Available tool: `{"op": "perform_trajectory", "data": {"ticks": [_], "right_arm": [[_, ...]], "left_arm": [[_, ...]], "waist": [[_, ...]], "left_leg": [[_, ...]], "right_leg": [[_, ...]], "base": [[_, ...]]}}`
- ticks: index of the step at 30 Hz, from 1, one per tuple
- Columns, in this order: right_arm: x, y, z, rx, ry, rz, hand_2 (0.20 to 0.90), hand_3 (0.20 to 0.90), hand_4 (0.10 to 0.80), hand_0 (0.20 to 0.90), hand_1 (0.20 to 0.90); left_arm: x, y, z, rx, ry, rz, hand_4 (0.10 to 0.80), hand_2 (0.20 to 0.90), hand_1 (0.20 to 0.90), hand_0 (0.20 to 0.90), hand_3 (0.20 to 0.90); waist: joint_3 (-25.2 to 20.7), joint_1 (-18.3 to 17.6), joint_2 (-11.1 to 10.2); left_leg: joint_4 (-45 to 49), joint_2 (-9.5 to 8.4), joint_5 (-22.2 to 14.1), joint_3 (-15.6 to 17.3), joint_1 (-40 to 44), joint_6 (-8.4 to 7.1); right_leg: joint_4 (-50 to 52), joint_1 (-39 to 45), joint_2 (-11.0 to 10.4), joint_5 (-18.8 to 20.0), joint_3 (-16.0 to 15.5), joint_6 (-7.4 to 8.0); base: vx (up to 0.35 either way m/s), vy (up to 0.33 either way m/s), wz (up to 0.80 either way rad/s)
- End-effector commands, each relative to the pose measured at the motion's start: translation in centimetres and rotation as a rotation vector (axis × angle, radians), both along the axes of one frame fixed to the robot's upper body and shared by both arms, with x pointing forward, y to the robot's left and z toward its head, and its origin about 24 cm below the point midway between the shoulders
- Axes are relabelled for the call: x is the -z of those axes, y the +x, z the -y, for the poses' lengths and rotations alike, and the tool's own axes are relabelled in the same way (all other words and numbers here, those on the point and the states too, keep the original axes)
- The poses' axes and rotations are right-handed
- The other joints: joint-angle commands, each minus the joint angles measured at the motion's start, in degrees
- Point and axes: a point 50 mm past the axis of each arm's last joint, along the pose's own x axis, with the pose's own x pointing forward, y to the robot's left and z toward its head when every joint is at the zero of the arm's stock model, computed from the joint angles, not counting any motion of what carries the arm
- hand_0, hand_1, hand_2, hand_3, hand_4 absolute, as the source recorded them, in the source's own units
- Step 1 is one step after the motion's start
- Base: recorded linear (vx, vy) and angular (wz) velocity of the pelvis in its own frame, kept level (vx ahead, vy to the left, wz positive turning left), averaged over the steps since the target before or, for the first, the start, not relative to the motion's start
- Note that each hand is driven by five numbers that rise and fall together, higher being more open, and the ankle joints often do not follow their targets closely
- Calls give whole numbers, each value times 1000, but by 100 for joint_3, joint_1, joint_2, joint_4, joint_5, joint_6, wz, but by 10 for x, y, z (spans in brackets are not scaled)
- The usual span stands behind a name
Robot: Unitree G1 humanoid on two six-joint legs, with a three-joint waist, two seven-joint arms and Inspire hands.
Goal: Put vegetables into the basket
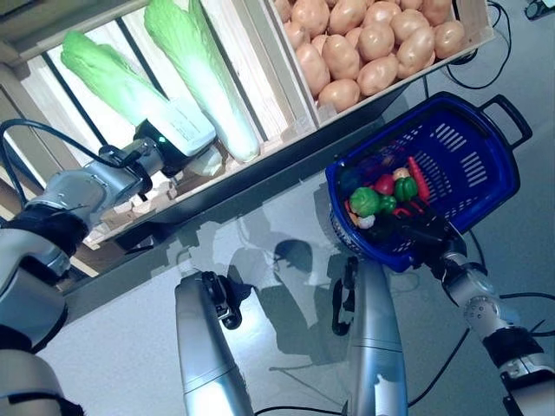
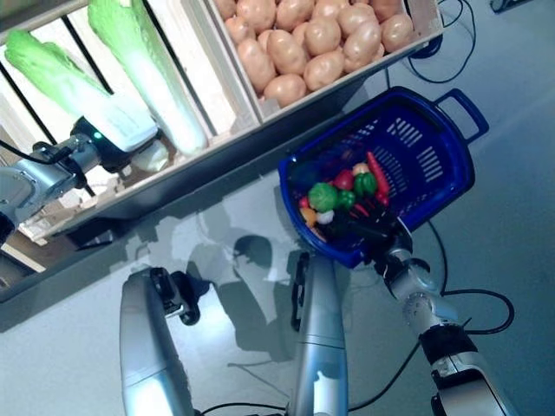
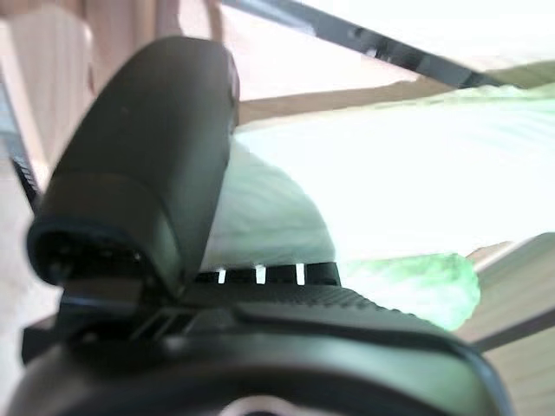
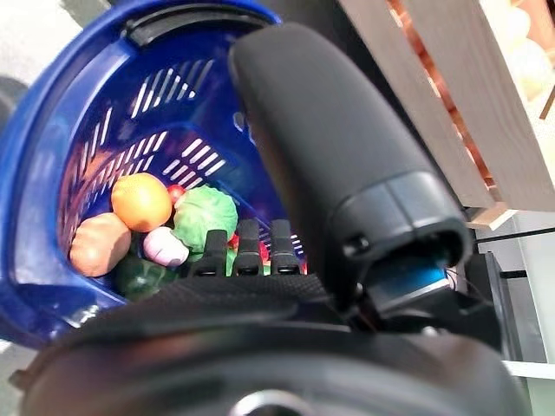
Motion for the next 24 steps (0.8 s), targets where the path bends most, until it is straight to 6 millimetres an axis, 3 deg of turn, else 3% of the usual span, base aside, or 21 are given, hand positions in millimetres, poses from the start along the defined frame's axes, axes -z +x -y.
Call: {"op": "perform_trajectory", "data": {"ticks": [1, 3, 7, 13, 18, 24], "right_arm": [[-29, 5, 3, 70, 44, 166, 900, 900, 800, 900, 900], [-26, 4, 3, 62, 38, 160, 900, 900, 800, 900, 900], [-22, 1, 0, 44, 38, 175, 900, 900, 800, 900, 900], [-10, -5, -10, 19, 12, 191, 900, 900, 800, 900, 900], [-6, -6, -19, -15, -7, 210, 900, 900, 800, 900, 900], [-17, -15, -56, -256, -232, 388, 900, 900, 800, 900, 900]], "left_arm": [[-10, -23, -72, -269, 6, 31, 400, 300, 300, 300, 300], [-8, -23, -70, -249, -42, 48, 400, 300, 300, 300, 300], [-4, -23, -62, -174, -322, 130, 400, 300, 300, 300, 300], [9, -24, -31, 59, -549, 115, 400, 300, 300, 300, 300], [19, -25, -7, 180, -685, 67, 400, 300, 300, 300, 300], [31, -36, 20, 347, -1164, 29, 400, 300, 300, 300, 300]], "waist": [[-355, 30, 162], [-429, 33, 180], [-557, 55, 231], [-817, 141, 279], [-1010, 181, 278], [-1326, 291, 232]], "left_leg": [[-151, 213, -926, -5, 812, 39], [-421, 198, -850, 82, 1108, 39], [-1194, 169, -592, 355, 1893, 35], [-2559, 101, -267, 602, 3126, 37], [-3271, 149, -153, 843, 3878, 39], [-4458, 44, 352, 1008, 4937, 54]], "right_leg": [[-942, 334, -188, 846, -114, 191], [-1249, 648, -185, 910, -181, 165], [-2050, 1444, -192, 1078, -341, 135], [-3262, 2516, -258, 1372, -412, 142], [-3885, 3162, -374, 1539, -595, 188], [-4996, 4157, -372, 2039, -886, 203]], "base": [[0, 0, 0], [5, 10, 2], [3, 9, 3], [65, -31, -2], [58, -26, -3], [9, -64, -7]]}}
